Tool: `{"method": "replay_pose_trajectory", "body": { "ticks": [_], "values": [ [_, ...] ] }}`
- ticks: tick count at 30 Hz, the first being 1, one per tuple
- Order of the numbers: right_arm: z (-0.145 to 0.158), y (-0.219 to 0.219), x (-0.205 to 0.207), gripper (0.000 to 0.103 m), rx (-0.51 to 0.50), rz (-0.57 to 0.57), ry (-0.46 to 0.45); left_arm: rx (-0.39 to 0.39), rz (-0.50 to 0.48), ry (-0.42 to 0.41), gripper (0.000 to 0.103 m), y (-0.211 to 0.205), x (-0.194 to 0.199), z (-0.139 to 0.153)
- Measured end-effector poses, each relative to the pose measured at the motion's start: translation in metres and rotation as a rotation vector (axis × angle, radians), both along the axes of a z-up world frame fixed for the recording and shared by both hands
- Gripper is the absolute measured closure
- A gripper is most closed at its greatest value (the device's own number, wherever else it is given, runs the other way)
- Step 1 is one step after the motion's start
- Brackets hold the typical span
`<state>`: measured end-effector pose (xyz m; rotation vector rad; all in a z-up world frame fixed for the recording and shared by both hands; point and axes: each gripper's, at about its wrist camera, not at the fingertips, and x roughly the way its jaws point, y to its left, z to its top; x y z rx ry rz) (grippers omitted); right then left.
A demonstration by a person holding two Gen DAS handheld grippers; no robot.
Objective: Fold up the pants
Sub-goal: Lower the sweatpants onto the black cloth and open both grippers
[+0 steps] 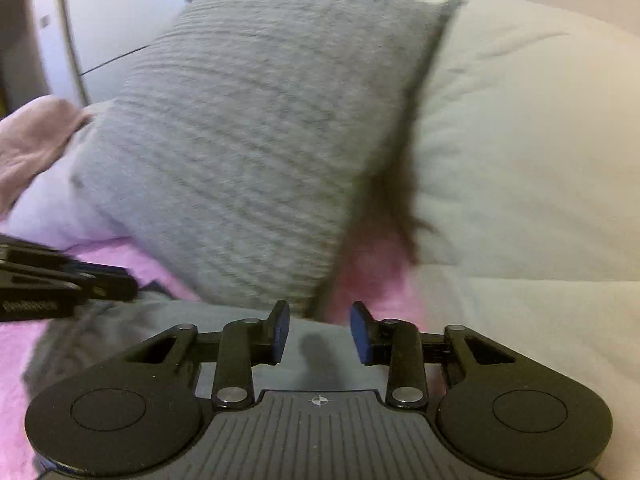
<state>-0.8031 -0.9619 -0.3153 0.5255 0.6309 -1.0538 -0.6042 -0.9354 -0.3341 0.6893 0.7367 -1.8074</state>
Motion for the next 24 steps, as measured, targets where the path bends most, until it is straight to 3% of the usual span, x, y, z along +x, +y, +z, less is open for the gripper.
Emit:
{"method": "replay_pose_trajectory", "body": {
  "ticks": [2,4,6,10,13,17,19,24],
  "values": [
    [-0.013,0.000,0.012,0.090,0.043,0.038,0.030,0.024,-0.036,-0.022,0.095,-0.004,-0.014,-0.010],
    [-0.032,-0.006,0.016,0.090,0.077,0.024,0.052,0.087,-0.044,-0.049,0.098,-0.014,-0.022,-0.031],
    [-0.040,-0.015,0.013,0.091,0.123,-0.011,0.027,0.092,-0.036,-0.074,0.097,-0.020,-0.025,-0.048],
    [-0.039,-0.030,0.025,0.091,0.156,-0.002,0.092,0.129,0.022,-0.021,0.099,-0.028,-0.018,-0.048],
    [-0.021,-0.022,0.009,0.091,0.167,-0.047,0.005,0.132,0.047,-0.006,0.098,-0.018,-0.011,-0.029],
    [0.011,0.039,-0.014,0.090,0.086,-0.078,-0.025,0.106,0.088,0.023,0.097,0.022,0.001,0.010],
    [0.022,0.076,-0.022,0.090,0.078,-0.087,0.003,0.106,0.112,0.032,0.095,0.050,0.011,0.020],
    [0.026,0.145,-0.026,0.090,0.090,-0.091,0.050,0.124,0.149,-0.050,0.095,0.094,0.019,0.013]
  ]
}}
